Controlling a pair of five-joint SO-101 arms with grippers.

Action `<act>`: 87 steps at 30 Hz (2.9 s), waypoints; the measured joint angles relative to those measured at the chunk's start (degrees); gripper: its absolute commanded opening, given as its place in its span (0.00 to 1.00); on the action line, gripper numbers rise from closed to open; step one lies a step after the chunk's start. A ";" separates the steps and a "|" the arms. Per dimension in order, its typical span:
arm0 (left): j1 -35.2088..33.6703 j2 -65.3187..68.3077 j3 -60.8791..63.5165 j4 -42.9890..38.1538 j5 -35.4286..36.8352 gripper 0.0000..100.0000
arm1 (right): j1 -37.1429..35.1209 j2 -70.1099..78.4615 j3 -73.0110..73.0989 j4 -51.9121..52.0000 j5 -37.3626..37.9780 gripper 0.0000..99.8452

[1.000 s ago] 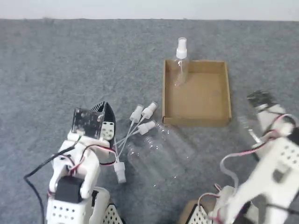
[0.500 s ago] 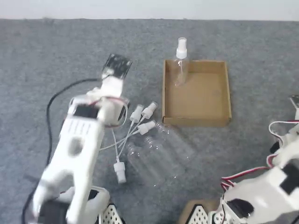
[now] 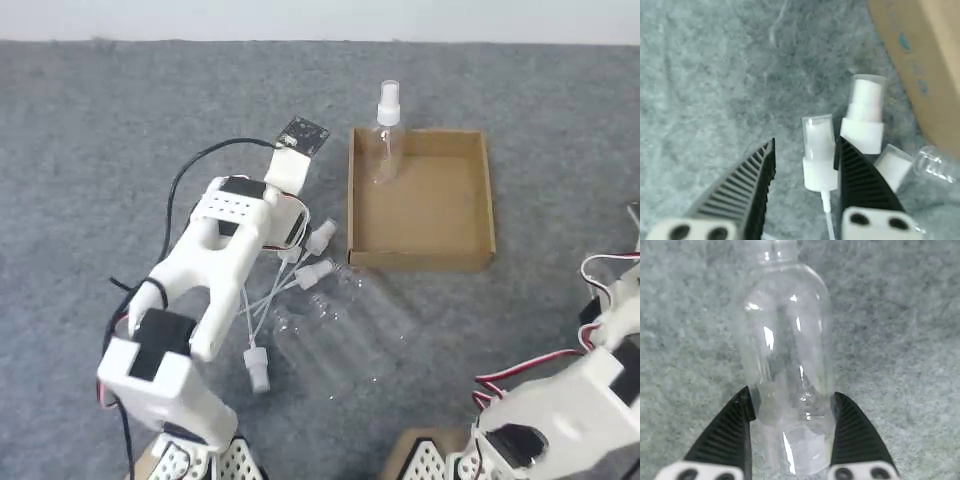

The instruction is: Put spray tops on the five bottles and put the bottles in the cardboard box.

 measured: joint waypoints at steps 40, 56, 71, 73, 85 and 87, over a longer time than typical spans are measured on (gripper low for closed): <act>-2.20 -38.24 7.74 13.80 2.81 0.01 | -10.81 1.85 -12.04 12.57 -0.44 0.24; -2.20 -49.32 29.36 -1.05 2.81 0.01 | -14.07 8.53 -21.63 15.56 -0.62 0.24; -2.20 -49.32 29.36 -1.41 3.08 0.01 | -12.84 18.55 -26.64 13.27 -0.53 0.15; -2.20 -49.32 29.36 -1.41 3.08 0.01 | -12.84 18.64 -26.64 13.19 -0.44 0.09; -2.20 -49.41 29.36 -1.41 3.08 0.01 | -12.84 18.55 -37.45 20.66 -0.62 0.00; -2.20 -49.58 29.36 -1.41 3.08 0.01 | -13.10 17.23 -41.32 24.62 -2.11 0.00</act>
